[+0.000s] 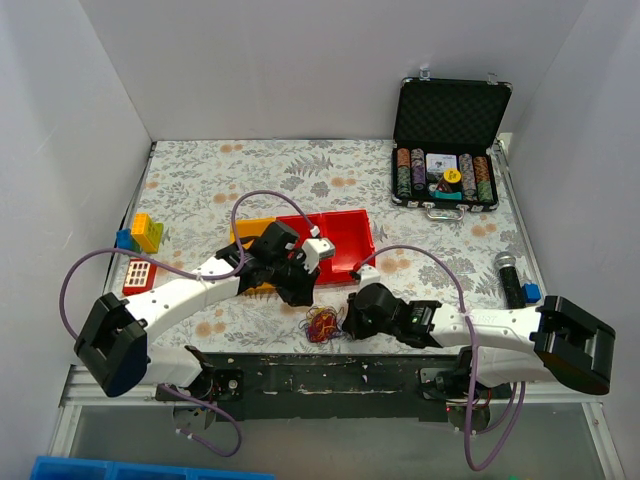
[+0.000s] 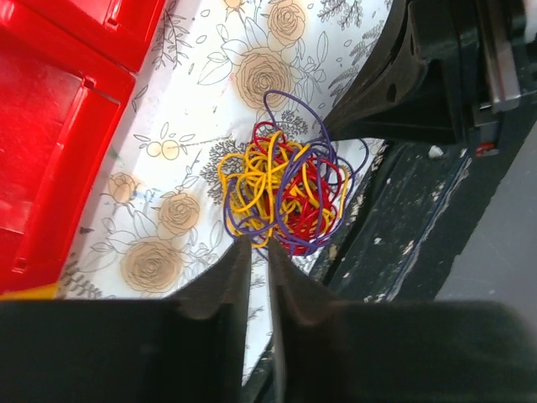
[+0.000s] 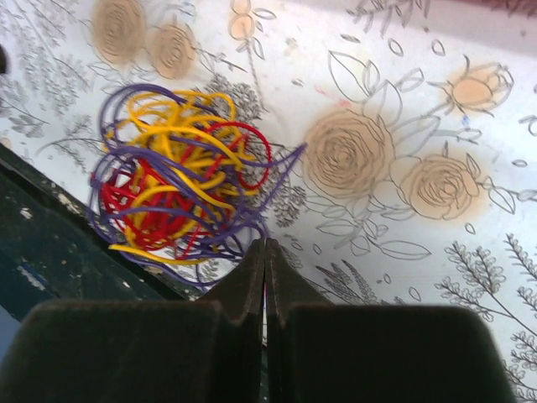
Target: Untangle the cables
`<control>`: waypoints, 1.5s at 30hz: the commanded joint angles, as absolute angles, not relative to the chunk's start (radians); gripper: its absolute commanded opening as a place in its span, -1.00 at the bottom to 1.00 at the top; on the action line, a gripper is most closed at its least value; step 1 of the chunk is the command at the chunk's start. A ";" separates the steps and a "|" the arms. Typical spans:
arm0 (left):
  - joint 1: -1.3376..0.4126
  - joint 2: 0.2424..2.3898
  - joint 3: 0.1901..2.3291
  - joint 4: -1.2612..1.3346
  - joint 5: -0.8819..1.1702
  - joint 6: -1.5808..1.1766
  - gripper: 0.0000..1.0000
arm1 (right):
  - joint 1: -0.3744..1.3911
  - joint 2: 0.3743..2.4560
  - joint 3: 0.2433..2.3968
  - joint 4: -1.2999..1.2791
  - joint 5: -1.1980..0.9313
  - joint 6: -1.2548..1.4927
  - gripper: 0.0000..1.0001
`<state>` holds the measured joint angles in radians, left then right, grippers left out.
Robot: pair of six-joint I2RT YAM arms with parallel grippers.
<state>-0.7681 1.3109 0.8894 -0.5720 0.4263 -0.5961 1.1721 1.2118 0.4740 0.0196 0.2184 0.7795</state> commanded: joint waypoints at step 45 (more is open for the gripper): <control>-0.770 1.404 0.905 -0.561 0.428 -0.629 -1.00 | 1.173 1.049 0.347 0.213 0.182 0.667 -0.97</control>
<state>-0.7681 1.4677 0.8608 -0.5144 0.4488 -0.6605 1.1721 1.1248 0.3580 0.2256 0.1478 0.6533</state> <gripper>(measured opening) 0.018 0.023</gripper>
